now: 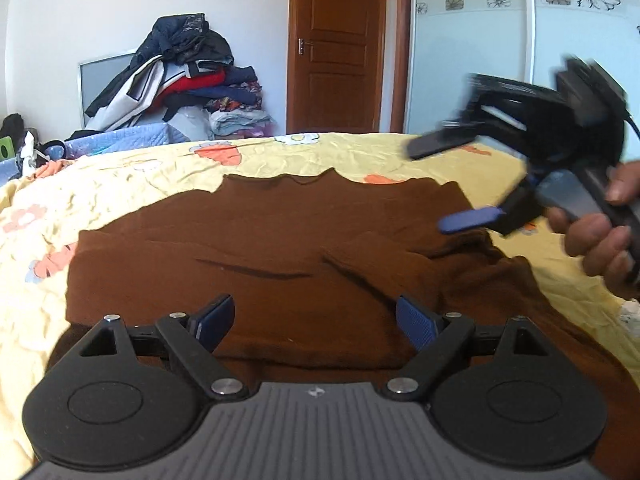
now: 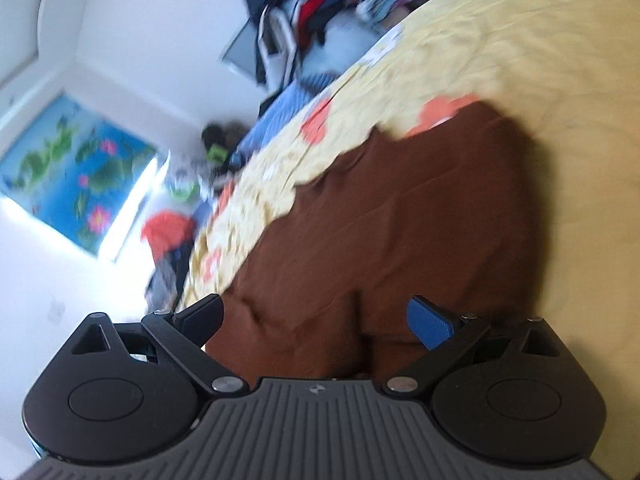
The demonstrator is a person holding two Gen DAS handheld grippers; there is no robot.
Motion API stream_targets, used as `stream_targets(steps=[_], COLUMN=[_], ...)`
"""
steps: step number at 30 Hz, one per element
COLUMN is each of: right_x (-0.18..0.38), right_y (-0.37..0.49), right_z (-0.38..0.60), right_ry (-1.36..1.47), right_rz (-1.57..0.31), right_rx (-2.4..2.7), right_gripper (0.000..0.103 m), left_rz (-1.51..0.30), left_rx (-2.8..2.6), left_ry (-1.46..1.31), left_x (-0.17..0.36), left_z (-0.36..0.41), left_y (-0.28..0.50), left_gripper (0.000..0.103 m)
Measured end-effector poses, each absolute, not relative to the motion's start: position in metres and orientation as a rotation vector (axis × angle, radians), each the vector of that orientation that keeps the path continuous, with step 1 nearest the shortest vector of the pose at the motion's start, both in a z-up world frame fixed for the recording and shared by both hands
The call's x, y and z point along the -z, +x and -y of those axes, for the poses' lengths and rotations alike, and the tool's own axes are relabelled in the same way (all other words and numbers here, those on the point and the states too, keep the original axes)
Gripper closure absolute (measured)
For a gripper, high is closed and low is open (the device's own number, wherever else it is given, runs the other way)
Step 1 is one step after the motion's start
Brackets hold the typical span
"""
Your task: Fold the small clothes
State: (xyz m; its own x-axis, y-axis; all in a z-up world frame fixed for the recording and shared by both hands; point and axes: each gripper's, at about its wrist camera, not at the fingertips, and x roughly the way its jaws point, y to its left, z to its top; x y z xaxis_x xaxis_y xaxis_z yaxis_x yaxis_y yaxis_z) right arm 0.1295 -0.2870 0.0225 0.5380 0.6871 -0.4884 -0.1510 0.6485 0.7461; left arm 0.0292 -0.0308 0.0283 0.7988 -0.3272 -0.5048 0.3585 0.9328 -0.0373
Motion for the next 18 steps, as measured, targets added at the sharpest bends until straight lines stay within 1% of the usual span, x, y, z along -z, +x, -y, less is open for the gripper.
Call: stream_targets(steps=[4,7,9,10,11,12,13,14,15,18], right_x=[-0.038,-0.033,-0.02,-0.019,-0.02,-0.023,-0.027,-0.029,-0.029,-0.033], right_y=[0.13,0.127,0.124,0.117,0.11,0.105,0.099,0.093,0.088,0.072], right_z=[0.221,0.175,0.158,0.156,0.159,0.167,0.182,0.201,0.217,0.264], right_ry=[0.408,0.151,-0.008,-0.079,-0.13,-0.15,-0.138,-0.109,-0.082,0.081], right_rz=[-0.914,-0.952,-0.972,-0.931,-0.919,-0.91,-0.9,-0.896,-0.899,-0.899], right_rx=[-0.608,-0.593,-0.559,-0.548,-0.527,-0.493,-0.453,-0.404,-0.359,-0.321], right_gripper=[0.007,0.015,0.026,0.033,0.046,0.05,0.049,0.042,0.036,0.033], left_rz=[-0.556,-0.6,-0.667,-0.657,-0.655,-0.659,-0.655,-0.653,-0.652,-0.652], left_rx=[0.381,0.357,0.341,0.343,0.346,0.348,0.353,0.359,0.363,0.373], left_ry=[0.072,0.091,0.079,0.062,0.048,0.039,0.029,0.016,0.001,-0.021], left_x=[-0.019,-0.01,-0.005,-0.007,-0.007,-0.006,-0.006,-0.006,-0.006,-0.005], left_z=[0.026,0.026,0.026,0.023,0.02,0.018,0.016,0.013,0.011,0.008], left_y=[0.023,0.025,0.034,0.033,0.033,0.034,0.032,0.032,0.032,0.031], left_gripper=[0.014,0.014,0.014,0.014,0.014,0.014,0.014,0.014,0.014,0.012])
